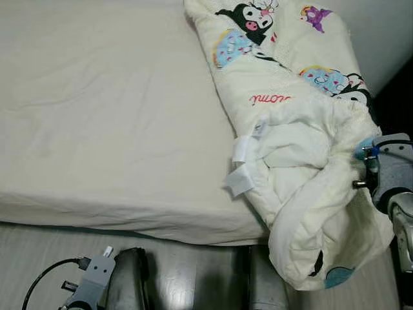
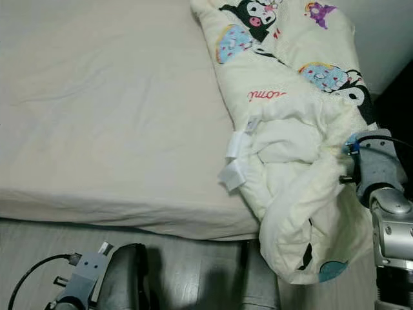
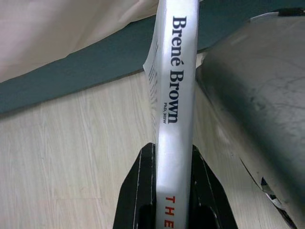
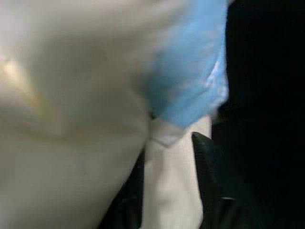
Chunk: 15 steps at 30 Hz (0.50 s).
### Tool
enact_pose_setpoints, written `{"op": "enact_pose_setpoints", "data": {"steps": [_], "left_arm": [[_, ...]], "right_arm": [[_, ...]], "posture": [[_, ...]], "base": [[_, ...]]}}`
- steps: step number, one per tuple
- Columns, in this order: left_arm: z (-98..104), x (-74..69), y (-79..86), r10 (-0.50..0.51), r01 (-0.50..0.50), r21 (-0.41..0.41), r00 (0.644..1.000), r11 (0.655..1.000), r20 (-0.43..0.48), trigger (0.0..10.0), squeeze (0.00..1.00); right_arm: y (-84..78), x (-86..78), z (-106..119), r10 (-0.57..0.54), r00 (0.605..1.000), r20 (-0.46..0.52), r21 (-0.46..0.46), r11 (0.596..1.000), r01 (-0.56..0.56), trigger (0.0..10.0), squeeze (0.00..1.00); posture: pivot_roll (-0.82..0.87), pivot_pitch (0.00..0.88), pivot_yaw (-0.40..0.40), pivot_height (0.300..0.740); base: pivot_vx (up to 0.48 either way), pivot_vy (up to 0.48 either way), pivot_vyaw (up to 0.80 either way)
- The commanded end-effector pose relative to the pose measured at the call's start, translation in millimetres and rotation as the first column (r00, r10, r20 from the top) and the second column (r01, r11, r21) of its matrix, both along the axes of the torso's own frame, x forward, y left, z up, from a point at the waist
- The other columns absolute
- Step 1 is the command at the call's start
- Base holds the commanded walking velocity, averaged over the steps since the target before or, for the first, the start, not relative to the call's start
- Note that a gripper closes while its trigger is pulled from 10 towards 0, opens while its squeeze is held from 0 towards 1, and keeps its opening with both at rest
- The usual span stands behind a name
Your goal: Clean up the room
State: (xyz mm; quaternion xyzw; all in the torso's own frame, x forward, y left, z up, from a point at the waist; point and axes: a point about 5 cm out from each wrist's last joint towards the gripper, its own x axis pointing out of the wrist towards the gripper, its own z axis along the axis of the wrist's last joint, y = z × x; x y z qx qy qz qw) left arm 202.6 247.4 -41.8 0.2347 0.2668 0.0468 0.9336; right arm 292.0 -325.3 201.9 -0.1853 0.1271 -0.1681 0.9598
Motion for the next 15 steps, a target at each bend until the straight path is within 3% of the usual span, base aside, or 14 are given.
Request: {"op": "enact_pose_setpoints", "data": {"steps": [1, 5, 7, 8, 9, 10, 13, 15], "left_arm": [[-8, -14.5, 3.1, 0.007, -0.007, 0.001, 0.999, 1.0, -0.046, 10.0, 0.0], [-8, -14.9, 2.6, 0.007, -0.007, -0.001, 0.999, 1.0, -0.047, 10.0, 0.0], [-9, -14.7, 2.0, 0.006, -0.006, -0.002, 0.999, 1.0, -0.047, 10.0, 0.0], [-9, -14.5, 1.5, 0.004, -0.004, -0.003, 0.999, 1.0, -0.047, 10.0, 0.0], [-9, -14.5, 1.5, 0.004, -0.004, -0.003, 0.999, 1.0, -0.047, 10.0, 0.0], [-9, -14.1, 1.0, 0.003, -0.003, -0.004, 0.999, 1.0, -0.046, 10.0, 0.0], [-9, -13.8, 0.8, 0.002, -0.002, -0.004, 0.999, 1.0, -0.046, 10.0, 0.0], [-8, -12.6, 1.4, 0.001, -0.002, -0.004, 0.999, 1.0, -0.042, 10.0, 0.0]], "right_arm": [[-4.6, -2.7, 0, -0.056, 0.998, -0.017, -0.024, 0.998, 0.055, 10.0, 1.0], [-7.2, -3.6, 7, -0.083, 0.997, 0.004, -0.046, 0.996, 0.083, 10.0, 1.0], [-5.3, -0.8, 18, -0.07, 0.996, 0.061, -0.058, 0.996, 0.073, 10.0, 1.0], [5.1, 6.1, 34, 0.008, 0.988, 0.154, -0.075, 0.997, 0.004, 10.0, 1.0], [5.1, 6.1, 34, 0.008, 0.988, 0.154, -0.075, 0.997, 0.004, 10.0, 1.0], [19.3, 12.7, 53, 0.095, 0.96, 0.265, -0.103, 0.992, -0.07, 10.0, 1.0], [29.8, 15.3, 66, 0.147, 0.933, 0.329, -0.121, 0.986, -0.113, 10.0, 1.0], [72.0, 26.0, 103, 0.316, 0.808, 0.498, -0.148, 0.949, -0.279, 10.0, 1.0]], "posture": [[-0.1, 0.321, -0.016, 0.561], [-0.1, 0.321, -0.018, 0.561], [-0.1, 0.321, -0.018, 0.561], [-0.1, 0.321, -0.018, 0.561], [-0.1, 0.321, -0.018, 0.561], [-0.09, 0.321, -0.017, 0.561], [-0.09, 0.321, -0.017, 0.561], [-0.08, 0.318, -0.016, 0.561]], "base": [[0.0, 0.0, 0.0], [0.0, 0.0, 0.0], [0.0, 0.0, 0.0], [0.0, 0.0, 0.0], [0.0, 0.0, 0.0], [0.0, 0.0, 0.0], [0.0, 0.0, 0.0], [0.0, 0.0, 0.0]]}}
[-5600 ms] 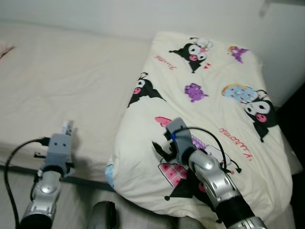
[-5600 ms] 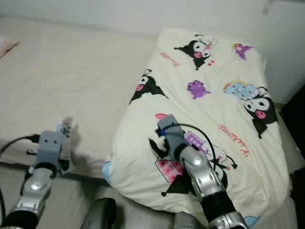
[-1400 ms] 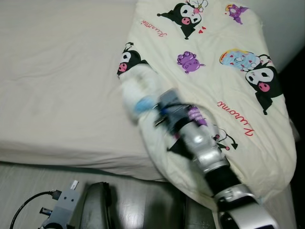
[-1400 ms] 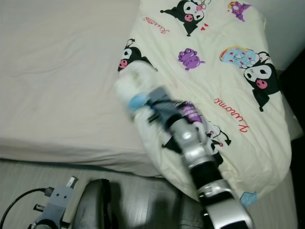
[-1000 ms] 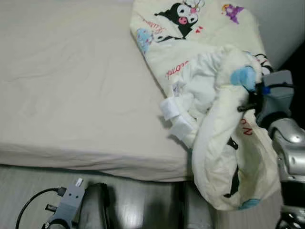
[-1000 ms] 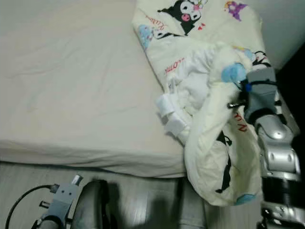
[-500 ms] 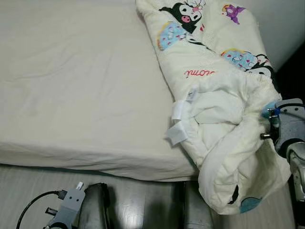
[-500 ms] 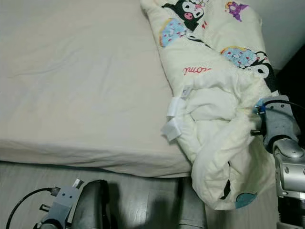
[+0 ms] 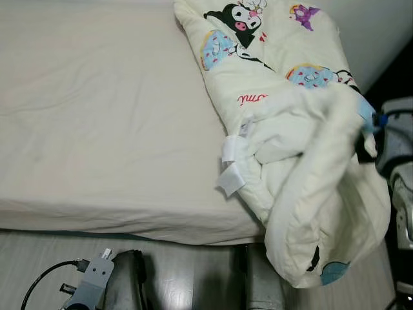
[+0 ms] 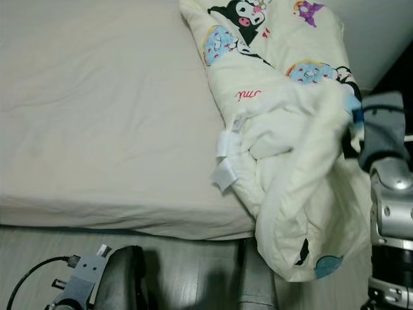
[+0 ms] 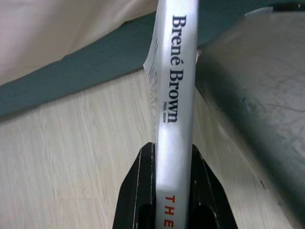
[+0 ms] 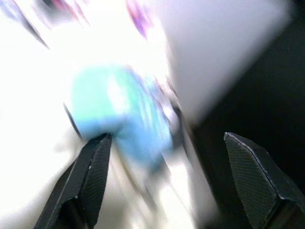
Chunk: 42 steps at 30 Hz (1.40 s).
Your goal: Clean up the room
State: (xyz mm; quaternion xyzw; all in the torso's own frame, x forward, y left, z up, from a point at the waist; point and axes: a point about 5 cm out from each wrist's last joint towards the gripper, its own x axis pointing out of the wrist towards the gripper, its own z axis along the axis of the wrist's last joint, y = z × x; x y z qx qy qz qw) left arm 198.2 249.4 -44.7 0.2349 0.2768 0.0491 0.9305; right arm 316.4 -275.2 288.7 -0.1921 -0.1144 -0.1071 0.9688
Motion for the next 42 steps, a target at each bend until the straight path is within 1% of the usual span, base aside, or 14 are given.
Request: {"op": "enact_pose_setpoints", "data": {"steps": [1, 2, 9, 13, 16, 17, 19, 21, 23, 25, 28, 29, 30, 42], "left_arm": [[-5, -8.2, -0.7, -0.008, 0.008, -0.006, 1.0, 1.0, -0.023, 10.0, 0.0], [-5, -8.0, -0.2, -0.008, 0.008, -0.005, 1.0, 1.0, -0.022, 10.0, 0.0], [-4, -10.4, 3.2, 0.004, -0.004, -0.001, 1.0, 1.0, -0.017, 10.0, 0.0], [-5, -13.4, 5.2, 0.011, -0.011, 0.0, 1.0, 1.0, -0.02, 10.0, 0.0], [-7, -17.7, 3.2, 0.002, -0.002, -0.002, 1.0, 1.0, -0.031, 10.0, 0.0], [-7, -17.7, 3.2, 0.002, -0.002, -0.002, 1.0, 1.0, -0.031, 10.0, 0.0], [-8, -17.7, 1.8, -0.009, 0.009, -0.003, 1.0, 1.0, -0.03, 10.0, 0.0], [-7, -17.6, 1.6, -0.013, 0.013, -0.003, 0.999, 1.0, -0.03, 10.0, 0.0], [-7, -17.6, 2.3, -0.016, 0.016, -0.001, 0.999, 1.0, -0.029, 10.0, 0.0], [-5, -18.5, 7.0, -0.016, 0.016, 0.007, 1.0, 1.0, -0.027, 10.0, 0.0], [-5, -19.3, 8.9, -0.016, 0.016, 0.009, 1.0, 1.0, -0.026, 10.0, 0.0], [-5, -20.4, 10.5, -0.016, 0.016, 0.012, 1.0, 1.0, -0.025, 10.0, 0.0], [-5, -22.0, 11.9, -0.016, 0.016, 0.014, 1.0, 1.0, -0.027, 10.0, 0.0], [-6, -26.4, 12.8, -0.021, 0.022, 0.015, 0.999, 1.0, -0.034, 10.0, 0.0]], "right_arm": [[22.0, 1.6, 16, 0.108, 0.99, 0.095, -0.011, 0.994, -0.107, 10.0, 1.0], [45.5, 7.8, 28, 0.224, 0.964, 0.146, 0.006, 0.974, -0.228, 10.0, 1.0], [106.0, 27.6, 39, 0.436, 0.886, 0.156, 0.003, 0.897, -0.442, 10.0, 1.0], [113.7, 33.3, 37, 0.443, 0.885, 0.142, 0.02, 0.893, -0.45, 10.0, 1.0], [138.6, 48.4, -6, 0.558, 0.83, -0.029, 0.146, 0.824, -0.548, 10.0, 1.0], [138.6, 48.4, -6, 0.558, 0.83, -0.029, 0.146, 0.824, -0.548, 10.0, 1.0], [161.1, 53.0, -39, 0.666, 0.739, -0.099, 0.28, 0.731, -0.622, 10.0, 1.0], [167.6, 54.8, -49, 0.688, 0.716, -0.116, 0.328, 0.707, -0.627, 10.0, 1.0], [173.5, 58.0, -63, 0.693, 0.704, -0.157, 0.363, 0.703, -0.611, 10.0, 1.0], [176.6, 68.6, -87, 0.627, 0.732, -0.266, 0.393, 0.764, -0.512, 10.0, 1.0], [177.3, 71.6, -95, 0.603, 0.739, -0.302, 0.4, 0.784, -0.476, 10.0, 1.0], [176.6, 74.3, -99, 0.574, 0.75, -0.327, 0.398, 0.804, -0.442, 10.0, 0.71], [175.1, 76.6, -101, 0.548, 0.762, -0.345, 0.402, 0.82, -0.408, 10.0, 0.0], [159.3, 89.5, -101, 0.39, 0.827, -0.406, 0.378, 0.895, -0.237, 10.0, 0.0]], "posture": [[-0.08, 0.318, -0.016, 0.561], [-0.08, 0.317, -0.014, 0.561], [-0.05, 0.315, -0.028, 0.561], [-0.05, 0.321, -0.026, 0.561], [-0.05, 0.327, -0.022, 0.561], [-0.05, 0.327, -0.022, 0.561], [-0.04, 0.336, -0.015, 0.561], [-0.04, 0.336, -0.015, 0.561], [-0.03, 0.34, -0.014, 0.561], [-0.02, 0.349, -0.012, 0.561], [-0.02, 0.351, -0.013, 0.561], [-0.01, 0.354, -0.012, 0.561], [-0.01, 0.358, -0.012, 0.561], [-0.01, 0.362, -0.01, 0.561]], "base": [[0.0, 0.0, 0.0], [0.0, 0.0, 0.0], [0.0, 0.0, 0.0], [0.0, 0.0, 0.0], [0.0, 0.0, 0.0], [0.0, 0.0, 0.0], [0.0, 0.0, 0.0], [0.0, 0.0, 0.0], [0.0, 0.0, 0.0], [0.0, 0.0, 0.0], [0.0, 0.0, 0.0], [0.0, 0.0, 0.0], [0.0, 0.0, 0.0], [0.0, 0.0, 0.0]]}}
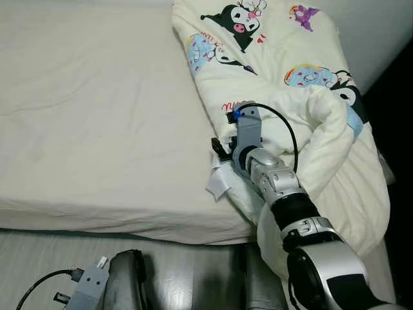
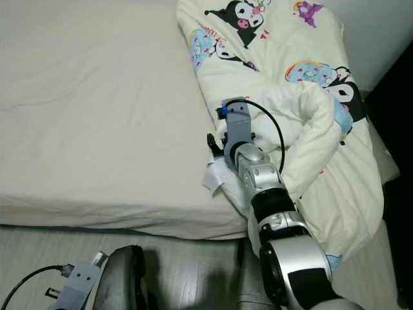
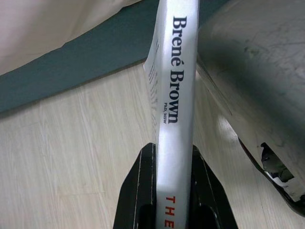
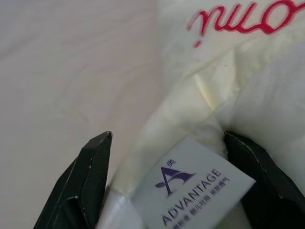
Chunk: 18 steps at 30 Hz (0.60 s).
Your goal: Clean up the room
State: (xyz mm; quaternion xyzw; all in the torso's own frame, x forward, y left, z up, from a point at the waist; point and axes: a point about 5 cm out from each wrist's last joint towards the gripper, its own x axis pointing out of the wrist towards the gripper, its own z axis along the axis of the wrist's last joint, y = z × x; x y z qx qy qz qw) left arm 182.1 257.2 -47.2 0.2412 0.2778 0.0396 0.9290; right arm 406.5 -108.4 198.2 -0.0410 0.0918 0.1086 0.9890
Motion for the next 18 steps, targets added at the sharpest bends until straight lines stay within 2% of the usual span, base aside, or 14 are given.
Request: {"op": "enact_pose_setpoints", "data": {"steps": [1, 6, 9, 10, 15, 18], "left_arm": [[-3, -10.3, 5.0, -0.001, 0.001, 0.009, 1.0, 1.0, -0.026, 10.0, 0.0], [-3, -8.6, 4.7, -0.004, 0.004, 0.008, 1.0, 1.0, -0.024, 10.0, 0.0], [-2, -6.8, 5.4, -0.005, 0.005, 0.01, 1.0, 1.0, -0.02, 10.0, 0.0], [-1, -7.0, 6.6, -0.003, 0.003, 0.011, 1.0, 1.0, -0.02, 10.0, 0.0], [-2, -7.9, 7.0, -0.001, 0.001, 0.011, 1.0, 1.0, -0.022, 10.0, 0.0], [-3, -9.2, 5.2, -0.004, 0.004, 0.007, 1.0, 1.0, -0.025, 10.0, 0.0]], "right_arm": [[-7.6, -0.6, -10, -0.042, 0.998, -0.041, 0.002, 0.999, 0.042, 10.0, 0.0], [-14.2, 1.8, -8, -0.101, 0.994, -0.049, 0.015, 0.995, 0.102, 10.0, 0.0], [-19.2, 4.1, 5, -0.14, 0.99, -0.01, 0.062, 0.988, 0.14, 10.0, 0.0], [-21.7, 4.5, 21, -0.166, 0.985, 0.04, 0.109, 0.981, 0.161, 10.0, 0.0], [-20.2, 2.3, 32, -0.173, 0.982, 0.081, 0.141, 0.977, 0.16, 10.0, 0.0], [-17.0, -7.3, 45, -0.19, 0.971, 0.144, 0.142, 0.975, 0.17, 10.0, 0.0]], "posture": [[-0.01, 0.362, -0.01, 0.561], [-0.01, 0.358, -0.009, 0.561], [0.0, 0.355, -0.01, 0.561], [0.0, 0.356, -0.01, 0.561], [-0.01, 0.355, -0.01, 0.561], [-0.02, 0.354, -0.013, 0.561]], "base": [[0.0, 0.0, 0.0], [0.0, 0.0, 0.0], [0.0, 0.0, 0.0], [0.0, 0.0, 0.0], [0.0, 0.0, 0.0], [0.0, 0.0, 0.0]]}}
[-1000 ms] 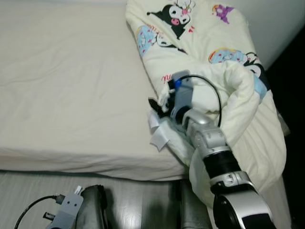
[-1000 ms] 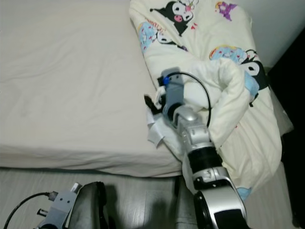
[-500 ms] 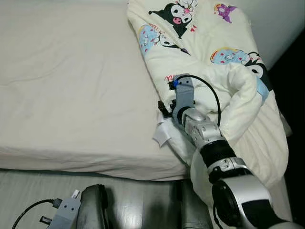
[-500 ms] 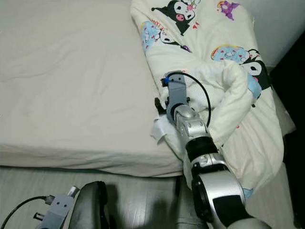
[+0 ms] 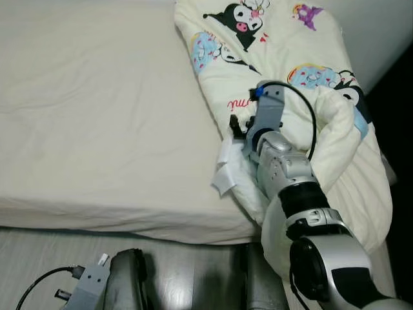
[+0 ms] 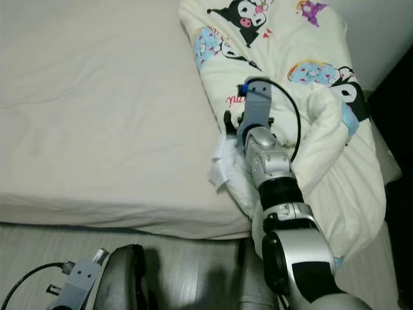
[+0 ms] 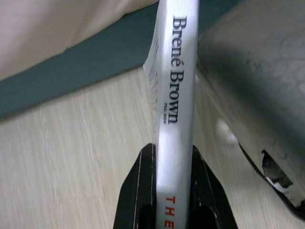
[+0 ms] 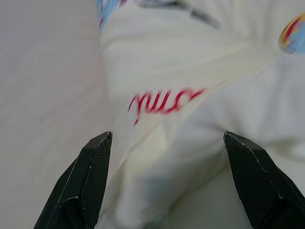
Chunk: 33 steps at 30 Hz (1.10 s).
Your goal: Clean up the room
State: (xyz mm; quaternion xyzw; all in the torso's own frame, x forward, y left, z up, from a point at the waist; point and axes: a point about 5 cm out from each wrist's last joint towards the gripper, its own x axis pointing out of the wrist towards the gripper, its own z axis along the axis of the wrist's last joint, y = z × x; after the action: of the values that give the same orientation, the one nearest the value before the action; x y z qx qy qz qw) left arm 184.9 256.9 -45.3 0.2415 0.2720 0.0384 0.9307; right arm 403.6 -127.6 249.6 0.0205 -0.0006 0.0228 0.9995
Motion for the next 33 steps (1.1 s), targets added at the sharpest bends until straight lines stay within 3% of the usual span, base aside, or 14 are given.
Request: {"op": "enact_pose_setpoints", "data": {"steps": [1, 7, 16, 20, 33], "left_arm": [[-5, -12.0, 5.5, 0.002, -0.002, 0.008, 0.999, 1.0, -0.036, 10.0, 0.0], [-5, -9.3, 1.4, -0.006, 0.006, 0.0, 0.999, 1.0, -0.037, 10.0, 0.0], [-4, -8.5, 3.2, -0.005, 0.005, 0.002, 1.0, 1.0, -0.03, 10.0, 0.0], [-4, -10.1, 4.8, -0.003, 0.003, 0.005, 1.0, 1.0, -0.03, 10.0, 0.0], [-4, -14.1, 8.9, -0.004, 0.005, 0.015, 0.999, 1.0, -0.036, 10.0, 0.0]], "right_arm": [[2.2, -4.4, -6, -0.004, 1.0, -0.021, 0.004, 1.0, 0.004, 10.0, 0.0], [-5.6, -14.1, -9, -0.057, 0.998, -0.019, 0.011, 0.998, 0.057, 10.0, 0.0], [-19.7, -9.2, -22, -0.068, 0.997, -0.033, 0.063, 0.996, 0.07, 10.0, 0.0], [-17.1, -7.2, -20, -0.026, 1.0, -0.002, 0.087, 0.996, 0.026, 10.0, 0.0], [3.6, -4.0, -14, 0.101, 0.994, 0.032, 0.048, 0.994, -0.103, 10.0, 0.0]], "posture": [[-0.02, 0.354, -0.013, 0.561], [-0.03, 0.35, -0.012, 0.561], [-0.02, 0.354, -0.01, 0.561], [-0.01, 0.356, -0.009, 0.561], [0.0, 0.36, -0.005, 0.561]], "base": [[0.0, 0.0, 0.0], [0.0, 0.0, 0.0], [0.0, 0.0, 0.0], [0.0, 0.0, 0.0], [0.0, 0.0, 0.0]]}}
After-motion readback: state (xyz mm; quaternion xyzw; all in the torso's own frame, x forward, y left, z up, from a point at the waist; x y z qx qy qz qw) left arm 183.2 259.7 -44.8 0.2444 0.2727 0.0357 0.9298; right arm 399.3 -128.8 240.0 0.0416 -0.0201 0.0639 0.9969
